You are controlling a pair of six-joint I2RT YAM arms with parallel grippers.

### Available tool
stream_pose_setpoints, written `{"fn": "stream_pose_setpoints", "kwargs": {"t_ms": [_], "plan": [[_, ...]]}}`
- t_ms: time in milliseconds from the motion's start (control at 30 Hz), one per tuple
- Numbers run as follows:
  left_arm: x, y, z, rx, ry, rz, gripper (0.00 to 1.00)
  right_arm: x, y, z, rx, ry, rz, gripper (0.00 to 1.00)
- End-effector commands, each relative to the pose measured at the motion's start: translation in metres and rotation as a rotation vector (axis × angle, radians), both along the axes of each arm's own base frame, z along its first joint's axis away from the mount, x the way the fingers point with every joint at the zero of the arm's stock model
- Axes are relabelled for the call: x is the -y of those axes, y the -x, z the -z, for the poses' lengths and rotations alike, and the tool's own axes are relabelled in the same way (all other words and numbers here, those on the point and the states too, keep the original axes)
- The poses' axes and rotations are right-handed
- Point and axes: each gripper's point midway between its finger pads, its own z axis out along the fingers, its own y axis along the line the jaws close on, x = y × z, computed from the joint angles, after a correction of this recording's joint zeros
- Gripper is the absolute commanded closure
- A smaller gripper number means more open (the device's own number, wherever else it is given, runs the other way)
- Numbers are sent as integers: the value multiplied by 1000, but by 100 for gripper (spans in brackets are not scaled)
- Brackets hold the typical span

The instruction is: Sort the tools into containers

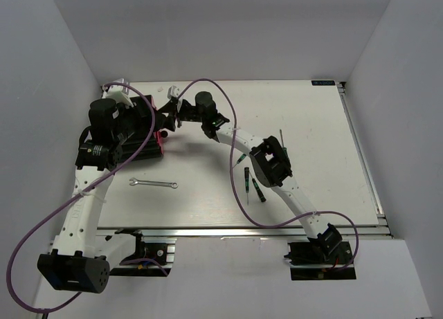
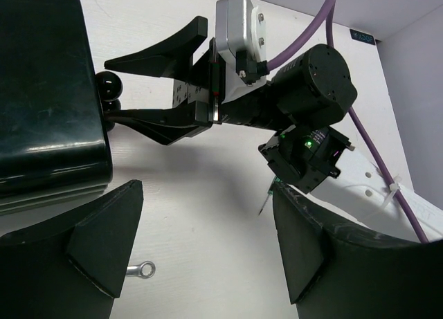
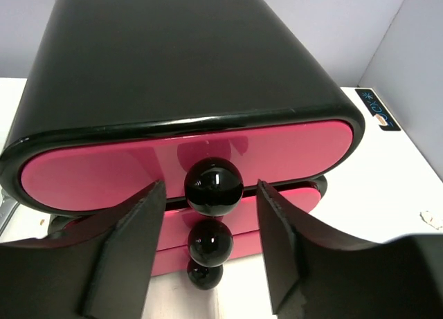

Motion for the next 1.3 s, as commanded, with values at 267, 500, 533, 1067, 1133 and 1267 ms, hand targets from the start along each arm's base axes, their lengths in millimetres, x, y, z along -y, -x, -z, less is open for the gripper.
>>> {"fn": "stream_pose_setpoints", "kwargs": {"t_ms": [267,500,533,1067,1133,1267], "plan": [[4,4,-16,35,19,18,15,-6,5,-38,132,-90,-24,68],[4,3,-17,43,32,13,15,5,5,-43,131,-99,-19,92],[4,3,-17,43,39,11,15,7,6,-34,117,-85,-22,93],[4,6,-1,22,152,-56,16,96,-22,-38,72,-37,50,96],[4,7,4,0,171,-70,17,104,-23,-32,62,-25,53,96],[2,10,11,-50,197,-109,18,113,-25,-34,54,-22,66,95]]}}
